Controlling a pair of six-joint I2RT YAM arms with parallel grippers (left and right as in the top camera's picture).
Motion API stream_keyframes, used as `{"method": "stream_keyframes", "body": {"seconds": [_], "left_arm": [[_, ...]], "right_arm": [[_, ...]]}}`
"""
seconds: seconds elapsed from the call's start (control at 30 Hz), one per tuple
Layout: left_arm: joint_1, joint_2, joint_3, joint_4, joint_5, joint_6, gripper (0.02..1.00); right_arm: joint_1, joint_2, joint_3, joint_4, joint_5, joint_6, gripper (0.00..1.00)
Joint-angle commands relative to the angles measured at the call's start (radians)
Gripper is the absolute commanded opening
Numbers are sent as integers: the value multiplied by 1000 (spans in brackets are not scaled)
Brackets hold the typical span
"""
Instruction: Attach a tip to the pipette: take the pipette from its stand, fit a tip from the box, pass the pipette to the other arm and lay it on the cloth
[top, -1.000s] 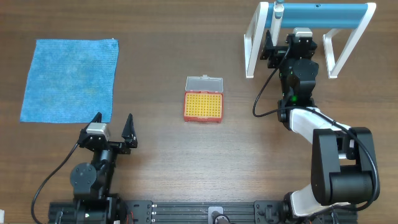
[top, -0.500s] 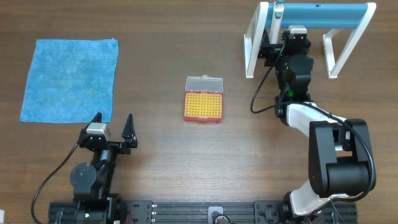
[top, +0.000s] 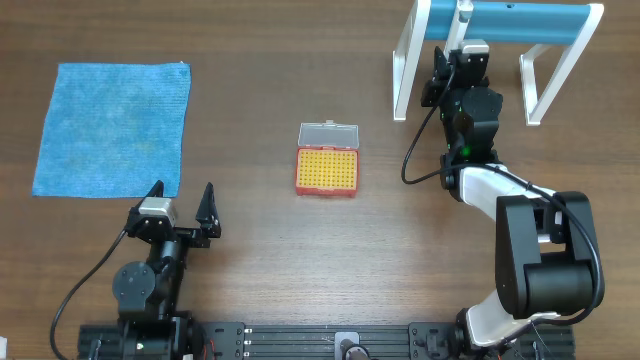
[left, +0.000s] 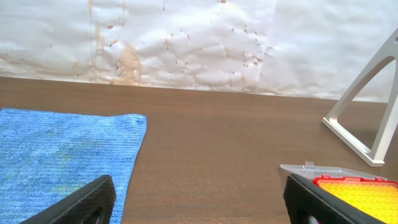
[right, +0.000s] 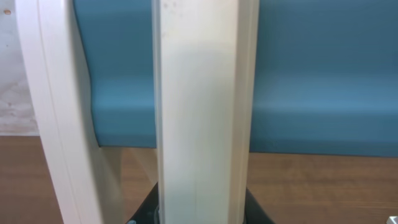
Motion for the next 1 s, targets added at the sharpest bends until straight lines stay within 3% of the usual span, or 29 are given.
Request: {"method": "stream_keyframes", "body": {"seconds": [0.03,0.17,0.27,0.33,0.37,0.6,0.73,1.0], "left_arm": [[7,-5,-3,-5,-6,-8,875],[7,-5,-3,-5,-6,-8,875],[7,-5,-3,-5,-6,-8,875],[7,-5,-3,-5,-6,-8,875],[7,-5,-3,-5,-6,-8,875],[7,-5,-3,-5,-6,-8,875],[7,-5,-3,-5,-6,-8,875],[7,-5,-3,-5,-6,-8,875]], "right_arm": [[18,-70,-5,9,-12,0,80],[45,-130,-61,26,-12,1,82],[150,-202,-229,311,-13,1,77],[226,-216,-299,446,-126,1,80],[267,-216,-316,496,-145,14,82],[513,2,-264,525,-148,23,80],[552,155,-143,525,-148,24,82],[551,224,-134,525,-140,23,80]]}}
